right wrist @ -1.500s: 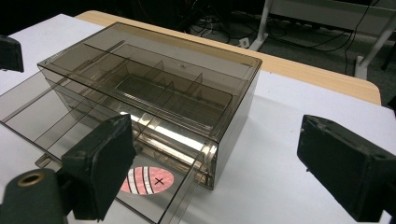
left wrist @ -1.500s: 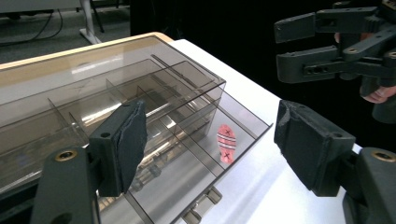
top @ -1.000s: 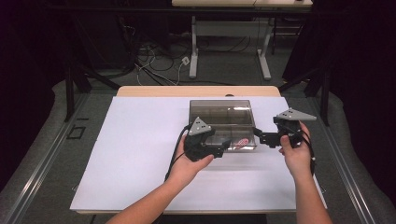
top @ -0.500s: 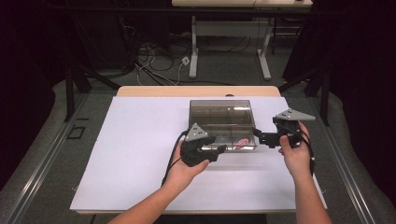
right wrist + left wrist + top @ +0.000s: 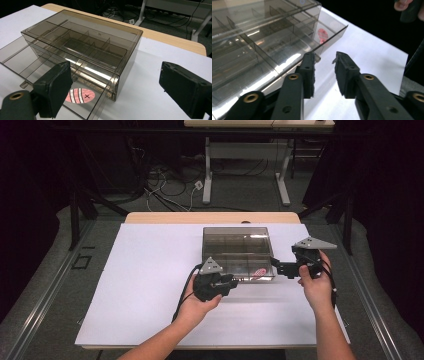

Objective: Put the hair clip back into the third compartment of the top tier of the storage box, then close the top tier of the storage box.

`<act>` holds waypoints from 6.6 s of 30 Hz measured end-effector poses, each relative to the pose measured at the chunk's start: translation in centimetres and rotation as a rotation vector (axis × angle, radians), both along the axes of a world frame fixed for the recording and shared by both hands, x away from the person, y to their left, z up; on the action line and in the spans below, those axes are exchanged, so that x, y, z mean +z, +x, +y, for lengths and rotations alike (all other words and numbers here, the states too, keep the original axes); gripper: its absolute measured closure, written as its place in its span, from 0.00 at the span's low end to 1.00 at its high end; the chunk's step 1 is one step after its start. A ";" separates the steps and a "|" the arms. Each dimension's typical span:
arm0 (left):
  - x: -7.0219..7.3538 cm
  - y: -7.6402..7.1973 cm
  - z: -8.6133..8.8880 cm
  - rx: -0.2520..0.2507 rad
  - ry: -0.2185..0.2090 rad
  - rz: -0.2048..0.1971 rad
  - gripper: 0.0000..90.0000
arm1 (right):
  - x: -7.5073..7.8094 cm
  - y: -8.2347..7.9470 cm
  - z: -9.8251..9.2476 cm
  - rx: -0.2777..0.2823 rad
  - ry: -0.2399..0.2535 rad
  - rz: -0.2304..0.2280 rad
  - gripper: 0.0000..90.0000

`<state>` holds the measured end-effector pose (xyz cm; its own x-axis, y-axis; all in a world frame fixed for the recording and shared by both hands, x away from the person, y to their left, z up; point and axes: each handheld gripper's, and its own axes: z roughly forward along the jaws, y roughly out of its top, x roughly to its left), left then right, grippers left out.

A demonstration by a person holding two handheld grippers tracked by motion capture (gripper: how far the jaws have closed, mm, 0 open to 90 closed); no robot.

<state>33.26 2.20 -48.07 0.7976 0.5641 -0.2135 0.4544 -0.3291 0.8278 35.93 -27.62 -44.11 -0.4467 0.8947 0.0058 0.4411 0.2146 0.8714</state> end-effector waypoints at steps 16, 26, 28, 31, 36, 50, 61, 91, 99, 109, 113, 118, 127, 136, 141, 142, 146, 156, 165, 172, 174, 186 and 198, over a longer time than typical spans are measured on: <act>-1.5 -0.2 -0.7 -0.026 0.092 -0.007 0.92 | -0.2 0.1 0.0 0.004 0.000 0.005 0.12; -2.0 -0.4 -1.3 -0.038 0.110 0.022 1.00 | -0.2 0.1 0.1 0.004 0.000 0.005 0.12; -2.1 -0.3 -1.4 -0.036 0.112 0.022 1.00 | -0.2 0.1 0.1 0.002 -0.002 0.009 0.12; -2.2 -0.1 -1.4 -0.025 0.113 0.026 1.00 | -0.2 0.1 0.1 0.003 -0.003 0.007 0.12; -2.4 0.3 -1.2 -0.008 0.119 0.039 1.00 | -0.2 0.1 0.1 0.001 -0.003 0.001 0.12; -2.6 1.3 -0.6 0.042 0.112 0.047 1.00 | -0.2 0.1 0.1 0.001 -0.005 -0.001 0.12; -2.7 1.8 -0.5 0.065 0.089 0.047 1.00 | -0.3 0.2 0.2 0.009 -0.009 0.002 0.12; -2.1 3.5 -1.0 0.098 0.056 0.050 1.00 | -0.4 0.2 0.2 0.006 -0.003 0.009 0.12; -2.1 4.1 -1.2 0.100 0.061 0.049 1.00 | -0.4 0.3 0.1 0.006 -0.005 0.006 0.12; -2.2 4.5 -1.2 0.127 0.038 0.062 1.00 | -0.4 0.3 0.2 0.007 -0.005 0.006 0.12; -2.2 4.9 -1.2 0.125 0.044 0.052 1.00 | -0.5 0.3 0.2 0.003 -0.005 0.007 0.12; -2.2 5.2 -1.3 0.140 0.035 0.056 1.00 | -0.5 0.3 0.2 0.004 -0.004 0.008 0.12; -2.2 5.8 -1.4 0.156 0.033 0.055 1.00 | -0.5 0.3 0.2 0.009 -0.004 0.007 0.12; -2.4 6.4 -1.3 0.165 0.015 0.057 1.00 | -0.6 0.4 0.3 0.008 -0.004 0.012 0.12; -2.5 6.8 -1.2 0.171 0.009 0.059 1.00 | -0.6 0.4 0.2 0.005 -0.004 0.016 0.12; -2.5 6.9 -1.2 0.178 0.004 0.062 1.00 | -0.6 0.4 0.2 0.004 -0.002 0.016 0.12; -2.6 7.1 -1.2 0.185 -0.001 0.064 1.00 | -0.7 0.4 0.1 0.005 0.003 0.020 0.12; -2.7 7.6 -1.3 0.197 -0.009 0.064 1.00 | -0.8 0.7 0.2 0.008 0.000 0.021 0.12; -2.8 7.7 -1.4 0.199 -0.005 0.061 1.00 | -0.9 0.7 0.2 0.011 0.003 0.024 0.12; -2.8 7.2 -1.4 0.192 0.002 0.060 1.00 | -0.9 0.7 0.1 0.007 0.000 0.031 0.12; -2.7 7.0 -1.3 0.185 0.007 0.055 1.00 | -0.9 0.7 0.2 0.005 0.007 0.025 0.12; -1.5 6.3 -0.9 0.169 0.004 0.037 0.96 | -0.9 0.7 0.3 0.013 0.002 0.027 0.12; -0.3 5.8 0.1 0.174 0.013 0.041 0.86 | -0.8 0.5 0.4 0.010 0.007 0.026 0.12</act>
